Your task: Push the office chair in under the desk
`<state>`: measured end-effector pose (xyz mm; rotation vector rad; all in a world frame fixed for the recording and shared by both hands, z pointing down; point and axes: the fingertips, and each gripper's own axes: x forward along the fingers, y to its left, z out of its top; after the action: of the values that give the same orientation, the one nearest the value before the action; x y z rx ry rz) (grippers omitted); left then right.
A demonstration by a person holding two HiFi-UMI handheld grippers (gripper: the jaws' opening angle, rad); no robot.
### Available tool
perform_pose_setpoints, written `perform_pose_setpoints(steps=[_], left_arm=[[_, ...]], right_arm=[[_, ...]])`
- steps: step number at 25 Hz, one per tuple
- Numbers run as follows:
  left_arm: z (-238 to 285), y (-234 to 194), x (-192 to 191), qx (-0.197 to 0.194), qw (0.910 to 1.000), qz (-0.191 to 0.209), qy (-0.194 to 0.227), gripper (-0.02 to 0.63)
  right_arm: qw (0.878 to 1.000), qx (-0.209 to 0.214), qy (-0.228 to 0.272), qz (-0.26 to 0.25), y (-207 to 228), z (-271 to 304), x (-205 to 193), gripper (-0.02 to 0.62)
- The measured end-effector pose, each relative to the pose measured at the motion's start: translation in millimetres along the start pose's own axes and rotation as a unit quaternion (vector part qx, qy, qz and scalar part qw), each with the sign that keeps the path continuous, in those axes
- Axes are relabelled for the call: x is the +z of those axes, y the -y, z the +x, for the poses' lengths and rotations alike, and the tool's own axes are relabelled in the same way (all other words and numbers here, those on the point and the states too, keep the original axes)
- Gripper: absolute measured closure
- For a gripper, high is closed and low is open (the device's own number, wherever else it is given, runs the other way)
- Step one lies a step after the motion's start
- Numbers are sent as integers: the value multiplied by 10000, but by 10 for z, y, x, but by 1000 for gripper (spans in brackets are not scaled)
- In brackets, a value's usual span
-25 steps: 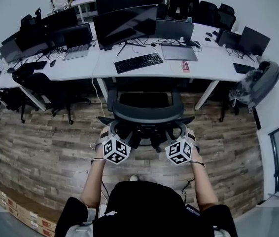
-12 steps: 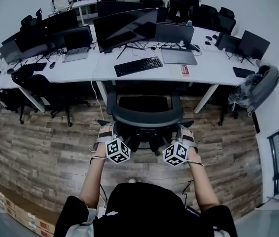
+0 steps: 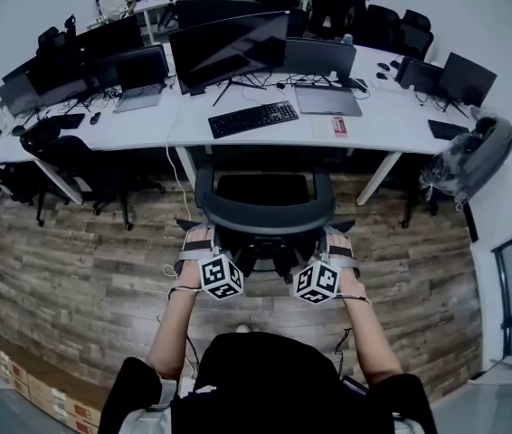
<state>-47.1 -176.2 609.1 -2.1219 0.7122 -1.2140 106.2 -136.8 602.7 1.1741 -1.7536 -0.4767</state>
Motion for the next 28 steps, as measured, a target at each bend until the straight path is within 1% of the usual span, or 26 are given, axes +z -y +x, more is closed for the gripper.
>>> perform_pose_setpoints(steps=[4,7,11,15,19,24,28], left_arm=[[118,-16,-17,94,9998,179,-85,236],[184,-34,-25,154,9994,257,-168,236],[204,-40,-18,208,9994,240,-154,233],[227,-55,-9,309,9992,207,-142,233],[248,-51,-6,359,9990,180,-205,233],[244,-29,3,416,9989,169,-147,233],[246,-66,-12,459,9985,160,-265,233]], right_arm=[[9998,-59,9,-186,23,48,-12,288],[9997,17,-15,-232,14,98,-1,278],[9991,69,-40,-422,2,168,-9,262],[9985,95,-22,-540,21,207,-13,262],[9982,129,88,-587,19,212,-22,264],[9980,44,141,-608,2,194,-39,264],[9980,1,210,-601,17,204,1,264]])
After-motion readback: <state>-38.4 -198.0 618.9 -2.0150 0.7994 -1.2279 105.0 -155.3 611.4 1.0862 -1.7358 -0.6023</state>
